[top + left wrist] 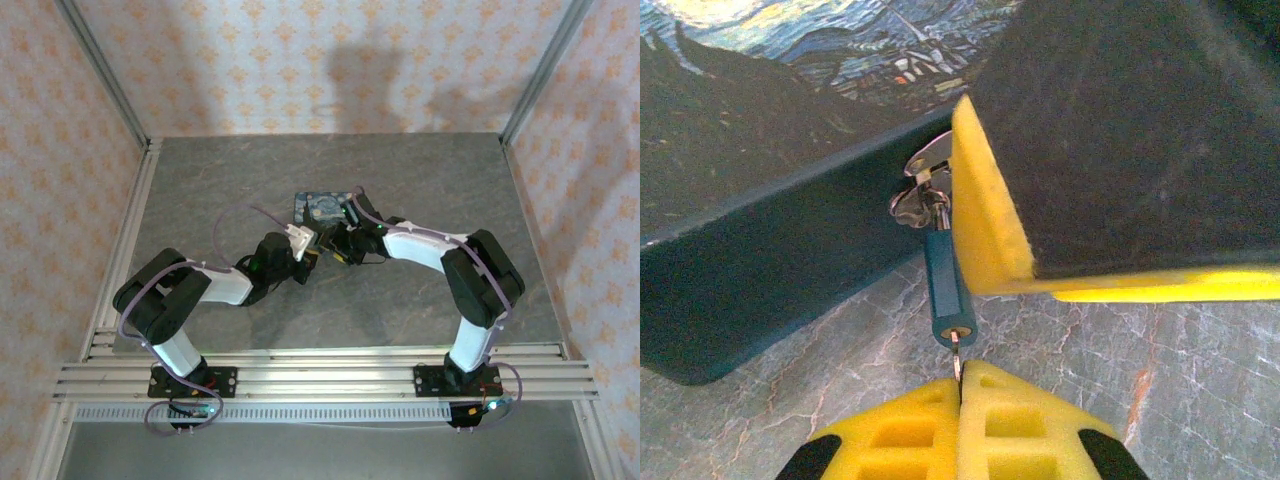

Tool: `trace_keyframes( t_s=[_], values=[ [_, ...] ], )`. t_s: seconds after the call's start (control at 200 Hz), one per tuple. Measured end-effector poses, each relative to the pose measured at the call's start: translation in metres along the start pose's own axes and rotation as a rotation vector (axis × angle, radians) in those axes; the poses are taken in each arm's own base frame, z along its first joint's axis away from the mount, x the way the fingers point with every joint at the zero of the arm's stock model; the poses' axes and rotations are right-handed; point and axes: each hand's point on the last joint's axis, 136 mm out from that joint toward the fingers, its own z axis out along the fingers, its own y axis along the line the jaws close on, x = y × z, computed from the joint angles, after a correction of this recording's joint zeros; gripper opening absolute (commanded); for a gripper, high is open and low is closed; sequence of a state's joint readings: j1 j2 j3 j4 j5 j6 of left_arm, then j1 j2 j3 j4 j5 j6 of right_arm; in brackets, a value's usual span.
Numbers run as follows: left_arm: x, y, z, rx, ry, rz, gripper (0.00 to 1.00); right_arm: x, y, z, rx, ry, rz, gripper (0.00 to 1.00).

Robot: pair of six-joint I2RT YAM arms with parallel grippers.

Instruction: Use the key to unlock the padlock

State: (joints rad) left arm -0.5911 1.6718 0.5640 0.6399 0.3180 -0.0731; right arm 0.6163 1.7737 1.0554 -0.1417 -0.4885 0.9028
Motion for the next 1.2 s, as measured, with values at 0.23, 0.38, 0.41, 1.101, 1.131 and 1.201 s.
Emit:
trace_keyframes(
  t_s=[0.23,0.38,0.41,1.101,1.131,1.201],
  values=[
    [0.003,0.007,0.0,0.027,0.011,-0.054,0.0,-0.006,0.003,0.007,-0.081,-0.046,0.066,0.47],
    [0.004,0.009,0.001,0.056,0.018,-0.087,0.0,-0.01,0.011,0.007,-0.133,-0.066,0.077,0.47],
    [0.004,0.008,0.002,0.064,0.017,-0.095,0.0,-0.011,0.012,0.007,-0.141,-0.069,0.08,0.47],
    [0.004,0.0,0.003,0.152,0.02,-0.163,0.0,-0.011,0.016,0.01,-0.179,-0.096,0.077,0.48],
    [0.004,0.0,0.004,0.153,0.02,-0.164,0.0,-0.011,0.014,0.01,-0.175,-0.097,0.078,0.48],
    [0.004,0.0,0.004,0.156,0.02,-0.166,0.0,-0.01,0.01,0.011,-0.167,-0.1,0.08,0.48]
  ],
)
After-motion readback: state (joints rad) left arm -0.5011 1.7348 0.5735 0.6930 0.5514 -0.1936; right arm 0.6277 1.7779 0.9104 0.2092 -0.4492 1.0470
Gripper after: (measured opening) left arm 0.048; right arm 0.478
